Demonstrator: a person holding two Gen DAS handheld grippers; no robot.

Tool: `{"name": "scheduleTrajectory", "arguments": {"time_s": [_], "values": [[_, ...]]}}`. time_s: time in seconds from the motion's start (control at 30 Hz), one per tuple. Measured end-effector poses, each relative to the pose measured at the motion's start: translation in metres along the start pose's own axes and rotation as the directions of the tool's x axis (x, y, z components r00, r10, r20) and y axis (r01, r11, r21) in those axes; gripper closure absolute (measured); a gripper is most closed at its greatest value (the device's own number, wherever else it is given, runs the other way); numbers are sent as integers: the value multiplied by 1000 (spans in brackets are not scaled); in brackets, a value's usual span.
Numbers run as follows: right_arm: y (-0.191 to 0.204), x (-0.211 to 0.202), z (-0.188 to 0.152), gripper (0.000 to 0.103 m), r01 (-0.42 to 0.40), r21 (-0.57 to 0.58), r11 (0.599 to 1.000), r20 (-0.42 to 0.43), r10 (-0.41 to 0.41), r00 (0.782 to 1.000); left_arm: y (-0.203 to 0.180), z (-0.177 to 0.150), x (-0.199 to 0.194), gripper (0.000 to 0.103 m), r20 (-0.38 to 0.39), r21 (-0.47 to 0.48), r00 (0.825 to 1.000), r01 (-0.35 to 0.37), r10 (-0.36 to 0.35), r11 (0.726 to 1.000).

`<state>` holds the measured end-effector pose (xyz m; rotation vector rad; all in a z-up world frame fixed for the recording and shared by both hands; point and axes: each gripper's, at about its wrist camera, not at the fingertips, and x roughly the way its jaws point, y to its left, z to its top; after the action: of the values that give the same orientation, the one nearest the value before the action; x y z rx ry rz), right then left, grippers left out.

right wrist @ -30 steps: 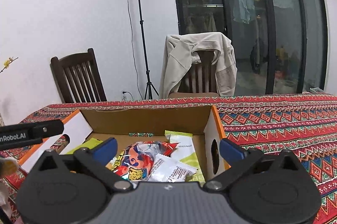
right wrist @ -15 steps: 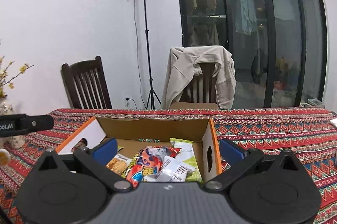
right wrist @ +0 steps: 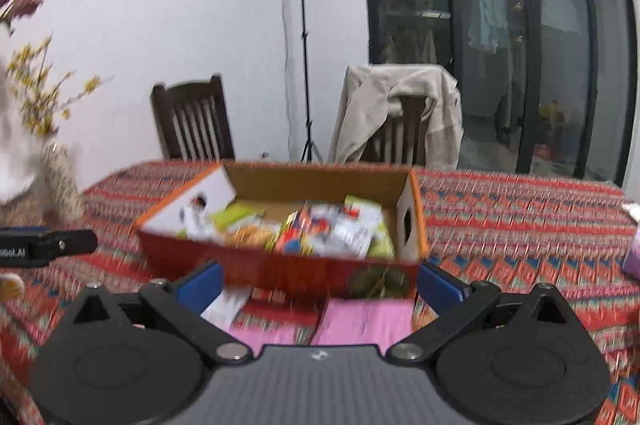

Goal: Organize snacks
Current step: 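Move both tools back to the pink packets beside the box, then grasp a pink packet with the right tool while the left tool grasps another pink packet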

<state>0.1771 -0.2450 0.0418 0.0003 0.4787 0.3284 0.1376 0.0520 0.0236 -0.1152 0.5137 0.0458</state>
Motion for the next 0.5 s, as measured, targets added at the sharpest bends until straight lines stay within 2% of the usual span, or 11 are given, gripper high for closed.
{"name": "scheduleTrajectory", "arguments": {"time_s": [0.27,0.37,0.5], "values": [[14,0,-40,0,-15,-5,1000,-105,15,994,12,-32,-1,0,-43,-3,999,11,-11,1000],[17,7,-45,1,-5,-3,1000,-141,4,990,17,-35,5,0,-66,-20,998,-2,1,1000],[22,14,-41,2,-15,-2,1000,-157,15,988,21,-37,6,0,-55,-34,998,-7,5,999]]}}
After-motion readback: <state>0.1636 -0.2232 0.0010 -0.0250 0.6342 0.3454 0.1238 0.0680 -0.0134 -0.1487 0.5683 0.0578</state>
